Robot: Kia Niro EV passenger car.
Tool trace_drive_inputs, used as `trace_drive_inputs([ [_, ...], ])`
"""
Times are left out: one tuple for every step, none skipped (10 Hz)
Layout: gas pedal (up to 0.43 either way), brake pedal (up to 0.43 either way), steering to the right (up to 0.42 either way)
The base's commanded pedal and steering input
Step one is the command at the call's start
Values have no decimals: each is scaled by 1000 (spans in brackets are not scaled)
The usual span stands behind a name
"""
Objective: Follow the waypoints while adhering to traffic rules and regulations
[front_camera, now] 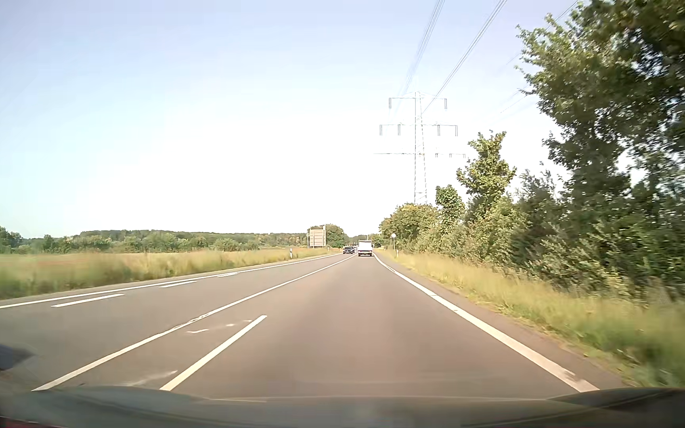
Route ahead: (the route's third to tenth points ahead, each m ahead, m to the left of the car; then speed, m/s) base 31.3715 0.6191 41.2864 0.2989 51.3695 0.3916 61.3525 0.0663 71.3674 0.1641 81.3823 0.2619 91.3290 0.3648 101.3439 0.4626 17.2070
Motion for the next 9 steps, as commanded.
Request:
trace_drive_inputs([
  [169, 30, 0],
  [169, 30, -1],
  [169, 30, -1],
  [169, 30, 0],
  [169, 30, 0],
  [169, 30, 0],
  [169, 30, 0],
  [169, 30, 0],
  [169, 30, 0],
])
